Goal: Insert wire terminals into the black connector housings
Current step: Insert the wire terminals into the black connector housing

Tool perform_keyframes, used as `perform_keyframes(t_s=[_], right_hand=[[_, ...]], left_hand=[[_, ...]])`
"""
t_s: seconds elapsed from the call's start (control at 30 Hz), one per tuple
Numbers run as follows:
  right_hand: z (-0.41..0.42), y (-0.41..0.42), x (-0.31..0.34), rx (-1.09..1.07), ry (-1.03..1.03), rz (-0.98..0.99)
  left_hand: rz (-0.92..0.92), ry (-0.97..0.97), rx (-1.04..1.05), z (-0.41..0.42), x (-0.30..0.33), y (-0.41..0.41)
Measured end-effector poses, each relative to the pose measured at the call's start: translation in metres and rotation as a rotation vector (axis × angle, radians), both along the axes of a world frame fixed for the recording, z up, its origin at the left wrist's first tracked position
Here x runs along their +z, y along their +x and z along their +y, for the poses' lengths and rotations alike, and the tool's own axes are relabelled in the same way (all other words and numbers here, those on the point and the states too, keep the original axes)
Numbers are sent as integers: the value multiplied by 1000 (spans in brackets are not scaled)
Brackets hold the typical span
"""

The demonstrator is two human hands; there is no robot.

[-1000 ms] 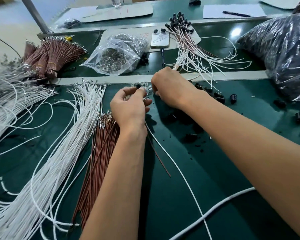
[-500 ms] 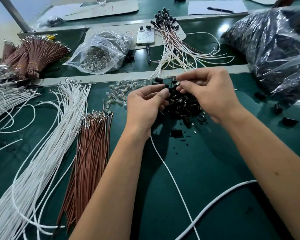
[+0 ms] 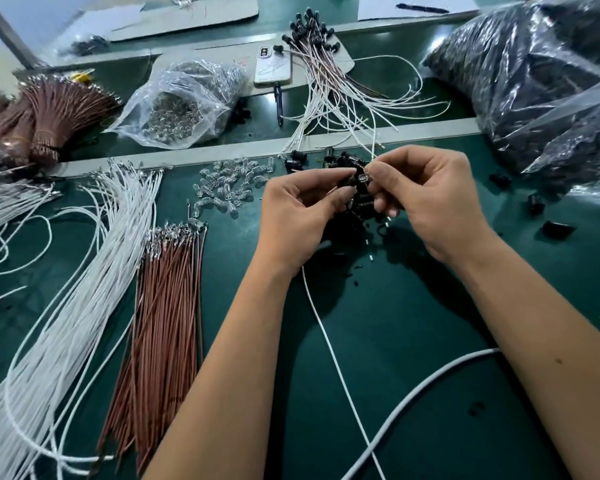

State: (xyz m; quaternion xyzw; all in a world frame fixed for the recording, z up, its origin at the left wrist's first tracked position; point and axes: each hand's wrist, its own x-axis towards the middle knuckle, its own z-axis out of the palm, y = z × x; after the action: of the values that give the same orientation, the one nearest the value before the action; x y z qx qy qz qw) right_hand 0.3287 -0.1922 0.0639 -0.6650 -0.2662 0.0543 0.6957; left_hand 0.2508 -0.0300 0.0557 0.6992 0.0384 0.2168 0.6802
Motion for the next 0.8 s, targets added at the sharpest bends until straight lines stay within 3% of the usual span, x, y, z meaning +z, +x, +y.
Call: perform_keyframes(t_s=[0.27,0.8], right_hand=[[-1,-1,0,46,-86,-175],[-6,0,4,131,-141,-239]], left_hand=[[26,35,-32,7,-3,-3],[80,50,-84,11,4,-8]])
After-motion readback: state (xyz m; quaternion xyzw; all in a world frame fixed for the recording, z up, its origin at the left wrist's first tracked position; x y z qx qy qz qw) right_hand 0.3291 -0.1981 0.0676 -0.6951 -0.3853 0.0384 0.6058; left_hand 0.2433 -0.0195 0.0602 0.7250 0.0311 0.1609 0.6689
